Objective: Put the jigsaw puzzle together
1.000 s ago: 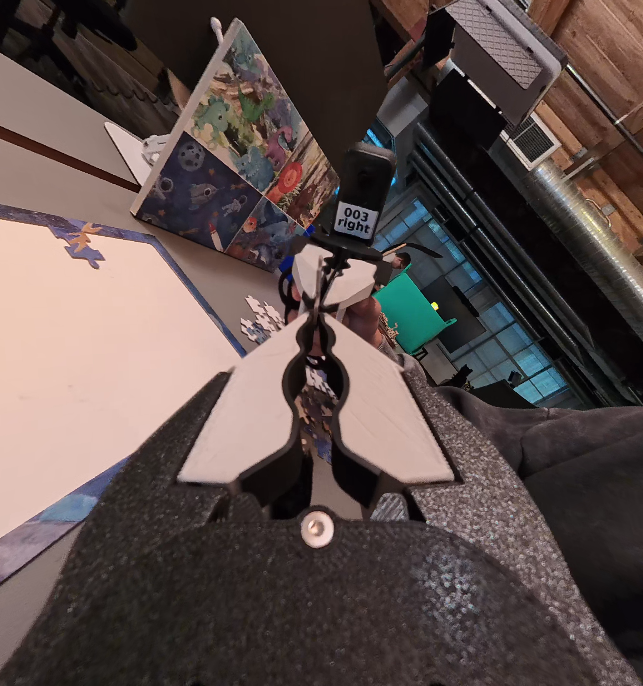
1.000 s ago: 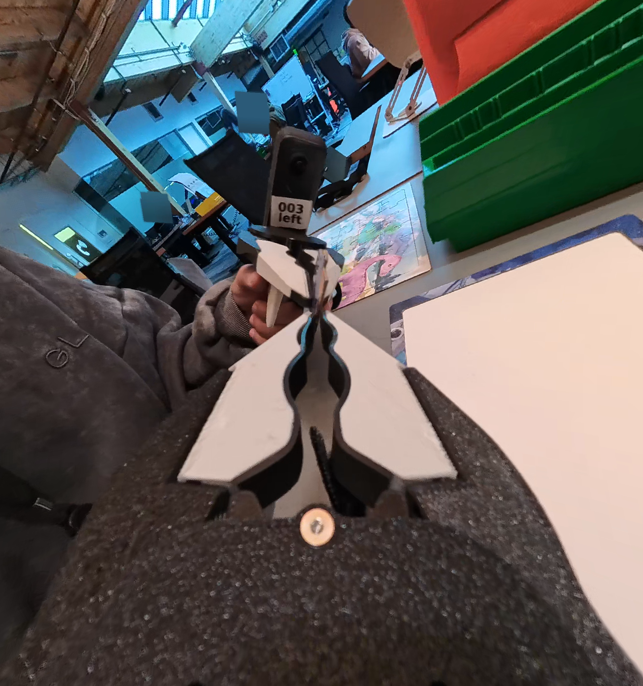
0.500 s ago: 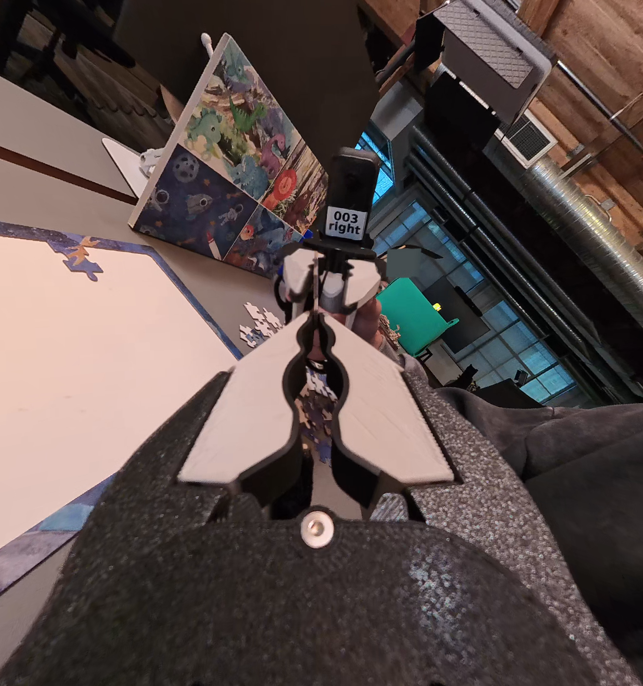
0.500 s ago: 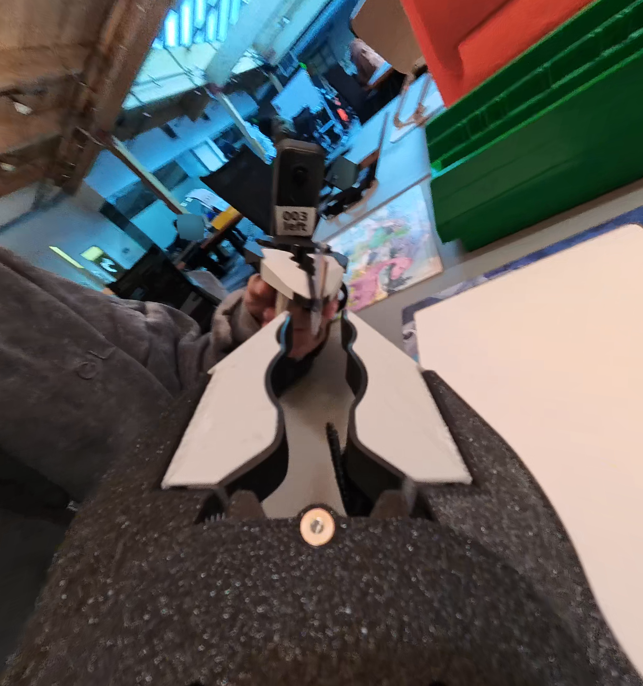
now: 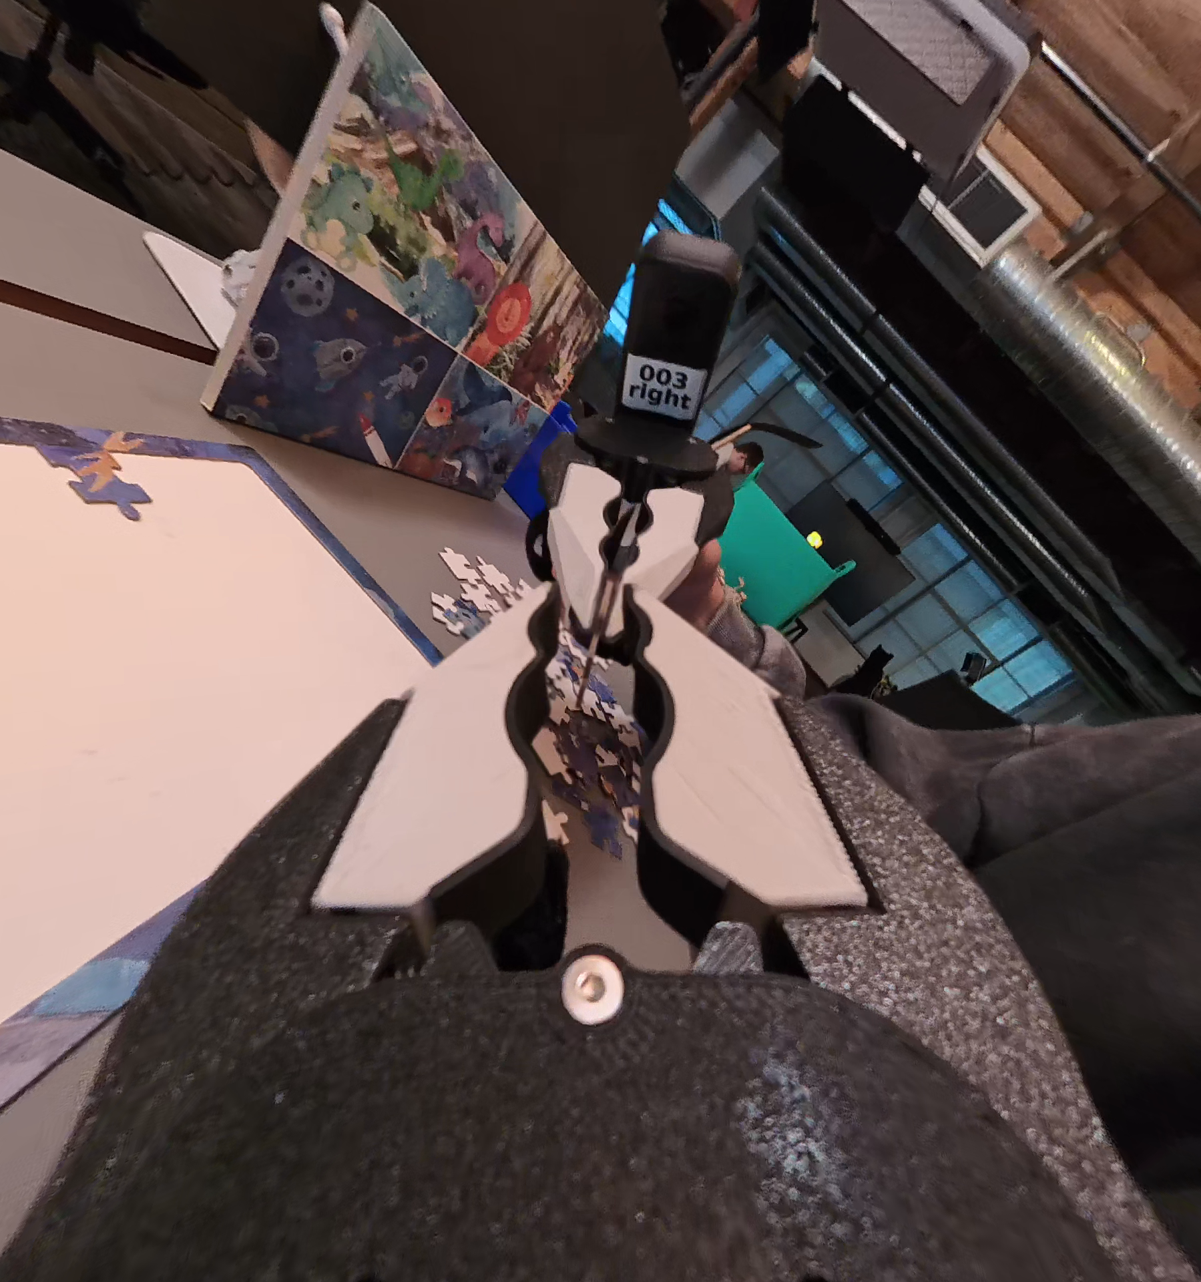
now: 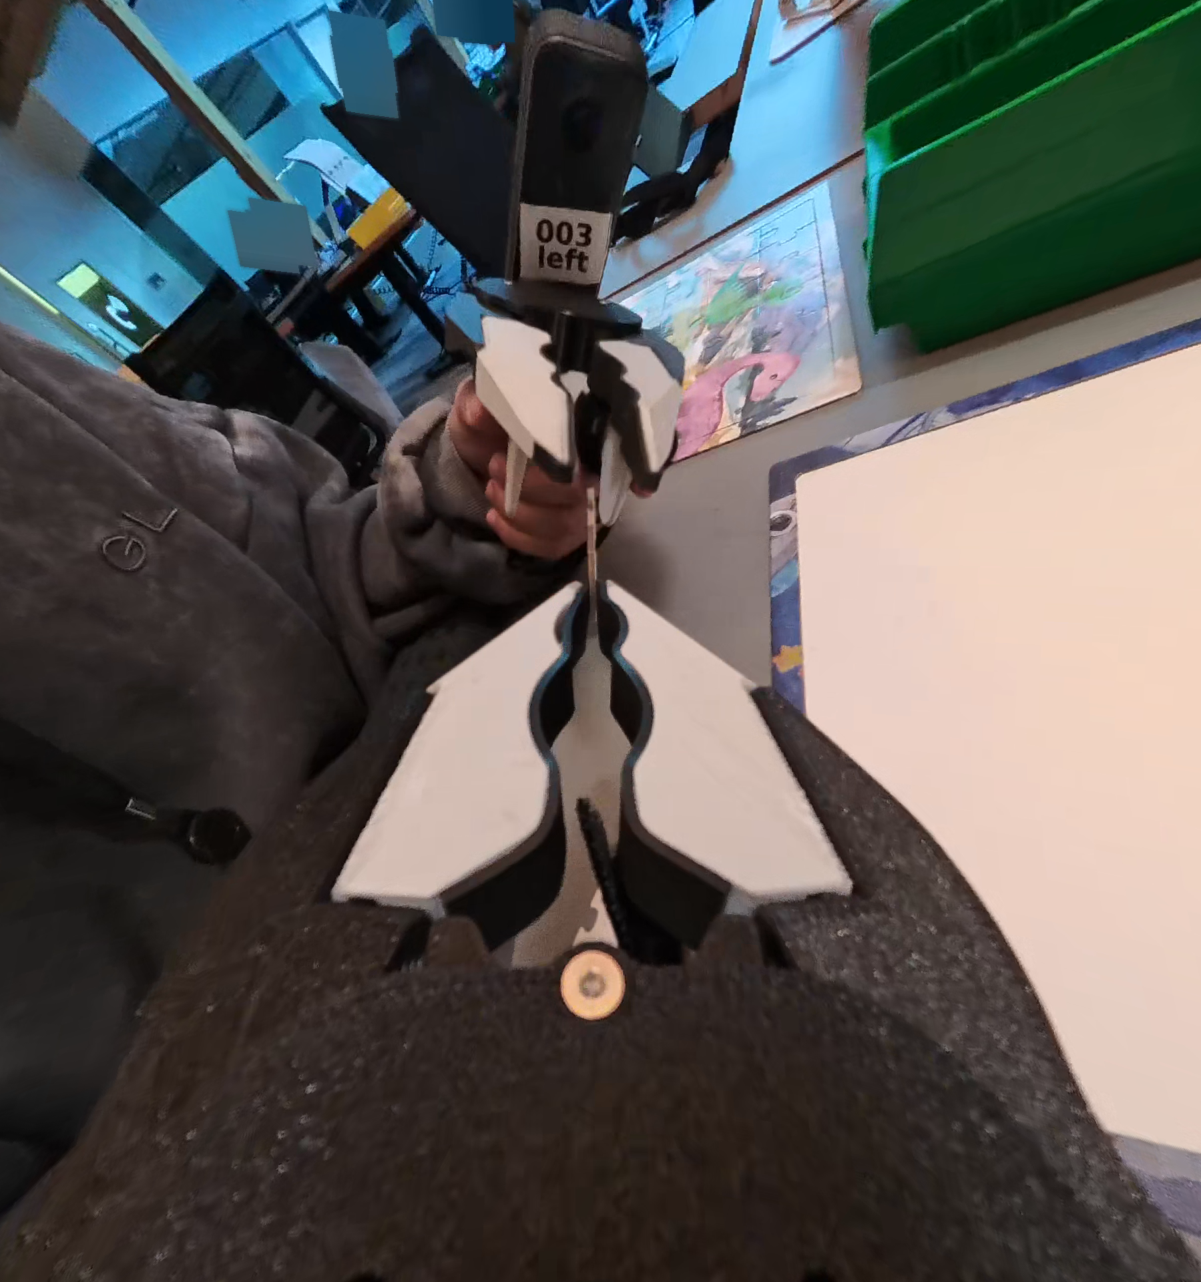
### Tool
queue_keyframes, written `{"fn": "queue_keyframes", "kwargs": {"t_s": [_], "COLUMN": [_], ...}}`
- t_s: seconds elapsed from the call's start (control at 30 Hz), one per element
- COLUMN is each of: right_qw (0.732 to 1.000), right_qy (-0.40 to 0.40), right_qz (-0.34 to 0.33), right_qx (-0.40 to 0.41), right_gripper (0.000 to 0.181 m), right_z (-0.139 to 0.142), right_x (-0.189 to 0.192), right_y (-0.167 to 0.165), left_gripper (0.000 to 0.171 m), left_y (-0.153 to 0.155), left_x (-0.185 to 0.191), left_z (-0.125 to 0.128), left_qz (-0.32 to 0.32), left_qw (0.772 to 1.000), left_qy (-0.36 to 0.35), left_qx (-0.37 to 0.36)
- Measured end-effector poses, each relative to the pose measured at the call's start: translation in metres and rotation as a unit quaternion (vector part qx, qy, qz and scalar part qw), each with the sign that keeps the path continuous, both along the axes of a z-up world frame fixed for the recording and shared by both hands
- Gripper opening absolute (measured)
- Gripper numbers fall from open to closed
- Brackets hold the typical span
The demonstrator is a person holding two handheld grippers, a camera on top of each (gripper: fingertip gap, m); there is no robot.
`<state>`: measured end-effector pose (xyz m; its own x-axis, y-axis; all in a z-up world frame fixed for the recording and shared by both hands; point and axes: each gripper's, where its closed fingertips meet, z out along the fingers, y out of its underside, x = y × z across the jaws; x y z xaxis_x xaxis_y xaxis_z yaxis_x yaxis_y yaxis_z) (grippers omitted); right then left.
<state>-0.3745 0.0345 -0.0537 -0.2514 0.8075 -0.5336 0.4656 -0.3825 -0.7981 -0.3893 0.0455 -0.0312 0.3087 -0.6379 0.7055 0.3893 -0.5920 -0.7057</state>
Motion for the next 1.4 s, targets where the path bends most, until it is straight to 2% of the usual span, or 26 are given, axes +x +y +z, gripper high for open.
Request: {"fn": "queue_keyframes", "kwargs": {"t_s": [0.17,0.43,0.57,0.67,0.8,0.97,1.4], "right_qw": [1.000,0.998,0.998,0.998,0.998,0.997,0.997], "right_qy": [0.021,0.050,0.052,0.046,0.045,0.054,0.042], "right_qz": [-0.006,-0.019,-0.013,-0.023,-0.027,-0.029,-0.044], "right_qx": [-0.018,-0.039,-0.044,-0.038,-0.039,-0.041,-0.045], "right_gripper": [0.001,0.002,0.001,0.001,0.001,0.001,0.004], "right_z": [0.008,0.015,0.014,0.012,0.013,0.016,0.009], "right_x": [-0.001,-0.006,-0.010,-0.008,-0.005,-0.008,-0.009], "right_y": [0.003,0.008,0.004,0.009,0.012,0.011,0.016], "left_gripper": [0.002,0.001,0.002,0.013,0.008,0.001,0.001], "left_y": [-0.010,-0.012,-0.012,-0.006,-0.006,-0.007,-0.002], "left_x": [0.015,0.017,0.021,0.014,0.007,0.012,0.004], "left_z": [-0.011,-0.013,-0.020,-0.016,-0.007,-0.014,-0.013], "left_qz": [-0.033,-0.043,-0.043,-0.026,-0.023,-0.023,-0.009], "left_qw": [0.998,0.998,0.996,0.998,0.999,0.998,0.999], "left_qy": [0.052,0.047,0.078,0.055,0.023,0.056,0.042], "left_qx": [0.012,0.004,0.007,-0.004,0.000,0.008,-0.003]}}
